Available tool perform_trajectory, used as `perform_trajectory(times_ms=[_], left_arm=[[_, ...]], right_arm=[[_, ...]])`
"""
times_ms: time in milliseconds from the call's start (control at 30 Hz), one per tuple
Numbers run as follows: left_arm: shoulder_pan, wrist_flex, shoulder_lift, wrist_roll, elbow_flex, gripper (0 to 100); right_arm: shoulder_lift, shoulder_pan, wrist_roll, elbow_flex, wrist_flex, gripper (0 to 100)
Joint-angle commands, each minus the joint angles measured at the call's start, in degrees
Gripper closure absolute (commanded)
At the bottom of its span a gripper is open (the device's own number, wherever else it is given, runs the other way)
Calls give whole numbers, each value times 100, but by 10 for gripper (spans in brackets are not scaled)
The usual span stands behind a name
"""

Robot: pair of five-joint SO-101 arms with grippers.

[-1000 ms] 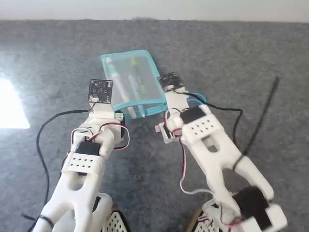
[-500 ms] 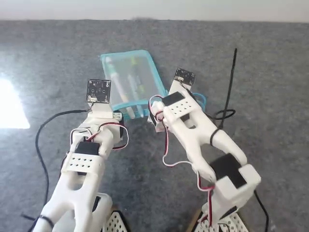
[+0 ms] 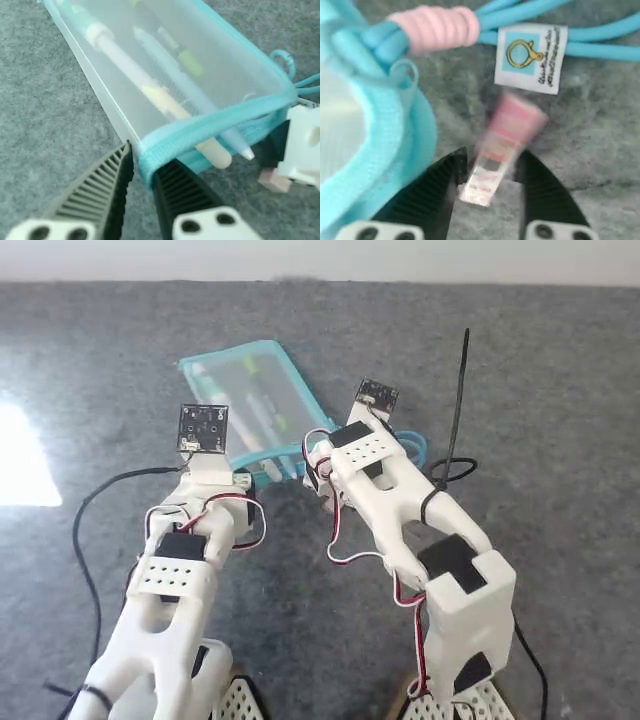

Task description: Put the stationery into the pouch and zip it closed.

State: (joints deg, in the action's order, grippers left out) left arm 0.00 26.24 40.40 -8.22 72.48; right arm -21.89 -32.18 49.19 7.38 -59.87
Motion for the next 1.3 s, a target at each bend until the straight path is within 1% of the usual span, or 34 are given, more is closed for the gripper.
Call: perform_trajectory(times_ms=[0, 100, 200, 233, 267, 367, 400, 433, 533, 600, 667, 800, 933, 1000, 1067, 1267], left_arm=[[-9, 18, 97, 62, -198, 987], [-9, 18, 97, 62, -198, 987], [-9, 18, 97, 62, -198, 987], [-9, 18, 97, 62, -198, 987], [-9, 18, 97, 62, -198, 987], [-9, 18, 97, 62, -198, 987], [-9, 18, 97, 62, -198, 987], [-9, 18, 97, 62, -198, 987], [-9, 18, 97, 70, -189, 987], [-9, 18, 97, 79, -189, 987], [-9, 18, 97, 88, -180, 987], [-9, 18, 97, 88, -180, 987], [0, 18, 97, 88, -198, 987], [88, 18, 97, 97, -189, 987], [158, 18, 97, 97, -180, 987], [132, 26, 88, 97, -171, 987]], right_arm=[[4, 110, 26, -325, 31, 893], [-13, 312, -79, -316, -224, 894], [84, 664, -730, -378, -875, 899], [101, 760, -1169, -413, -1147, 905], [127, 840, -1829, -440, -1385, 905], [154, 954, -4457, -457, -1912, 898], [136, 954, -5196, -457, -2026, 894], [127, 945, -5635, -422, -2097, 887], [171, 945, -6145, -264, -2167, 835], [242, 954, -6295, -88, -2070, 784], [453, 963, -6119, 158, -1851, 749], [1437, 892, -6242, 1134, -1323, 749], [2703, 998, -6215, 2136, -1130, 749], [3099, 1007, -6198, 2462, -1121, 749], [3222, 1015, -6163, 2637, -1121, 748], [2870, 980, -5486, 2752, -620, 749]])
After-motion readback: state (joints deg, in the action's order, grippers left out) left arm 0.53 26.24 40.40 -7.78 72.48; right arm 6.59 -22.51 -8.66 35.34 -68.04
